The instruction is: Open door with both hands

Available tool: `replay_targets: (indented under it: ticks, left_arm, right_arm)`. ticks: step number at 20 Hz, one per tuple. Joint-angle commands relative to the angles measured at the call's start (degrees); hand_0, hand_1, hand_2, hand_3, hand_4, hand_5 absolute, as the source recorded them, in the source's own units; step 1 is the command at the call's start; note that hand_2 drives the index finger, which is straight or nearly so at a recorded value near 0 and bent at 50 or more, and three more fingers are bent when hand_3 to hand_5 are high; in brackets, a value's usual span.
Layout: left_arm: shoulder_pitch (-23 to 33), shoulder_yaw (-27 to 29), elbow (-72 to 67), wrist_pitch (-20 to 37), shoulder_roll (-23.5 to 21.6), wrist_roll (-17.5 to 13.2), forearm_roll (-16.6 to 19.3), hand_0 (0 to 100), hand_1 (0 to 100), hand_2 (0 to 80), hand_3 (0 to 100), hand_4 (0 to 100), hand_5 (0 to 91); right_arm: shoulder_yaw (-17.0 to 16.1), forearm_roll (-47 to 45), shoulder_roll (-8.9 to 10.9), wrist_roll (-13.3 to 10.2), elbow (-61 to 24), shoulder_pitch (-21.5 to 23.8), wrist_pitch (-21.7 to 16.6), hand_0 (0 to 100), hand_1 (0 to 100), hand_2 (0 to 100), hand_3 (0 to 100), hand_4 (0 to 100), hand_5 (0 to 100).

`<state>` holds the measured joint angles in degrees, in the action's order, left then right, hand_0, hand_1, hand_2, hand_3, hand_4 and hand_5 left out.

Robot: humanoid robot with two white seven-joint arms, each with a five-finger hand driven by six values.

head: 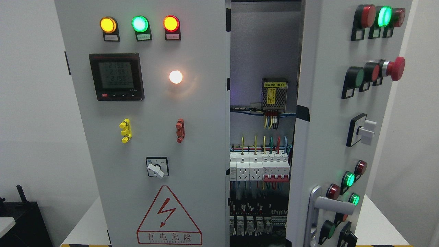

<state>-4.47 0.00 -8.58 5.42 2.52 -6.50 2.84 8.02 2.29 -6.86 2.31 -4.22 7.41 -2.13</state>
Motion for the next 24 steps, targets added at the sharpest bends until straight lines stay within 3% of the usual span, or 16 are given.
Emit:
replay_targets:
  ticks: [1, 7, 15, 17, 21, 24]
  left_arm:
    - [4.7, -1.2, 12.7, -1.1, 0.1, 0.0, 0.1, 0, 0, 0.0, 0, 4, 0.0]
    - [18.9, -1.6, 46.9, -10.2, -0.6, -1.4, 0.8, 0, 0, 0.0, 0, 4, 0.0]
    - [30.3, -1.6, 80.8, -10.1, -6.2, -2.5, 0.0, 0, 0, 0.0, 0, 4, 0.0]
    - [32.7, -1.6, 86.7, -8.5, -7.2, -2.5, -0.1, 0, 0, 0.0, 0, 4, 0.0]
    - [38.5, -0.8, 96.6, 0.1, -9.3, -2.5, -0.3, 0, 0, 0.0, 0, 4, 0.0]
    - [42.4, 0.1, 102.6, 4.8, -9.9, -2.4, -2.1, 0, 0, 0.0, 0, 4, 0.0]
  right_arm:
    - [0.1, 0.0, 0.00, 0.0, 0.0, 0.1, 0.0, 0, 0, 0, 0, 0, 0]
    - [0.0, 0.0, 0.00, 0.0, 0.0, 0.0, 0.0, 0, 0, 0, 0, 0, 0]
    - [0.0, 0.0, 0.00, 0.0, 0.0, 0.0, 0.0, 0, 0, 0, 0, 0, 0]
    - [0.0, 0.0, 0.00, 0.0, 0.0, 0.1, 0.0, 0, 0, 0, 0, 0, 0]
    - [0.0, 0.0, 0.00, 0.0, 0.0, 0.1, 0.0, 0, 0, 0, 0, 0, 0]
    - [0.0, 0.0, 0.00, 0.0, 0.0, 0.0, 0.0, 0, 0, 0, 0, 0, 0]
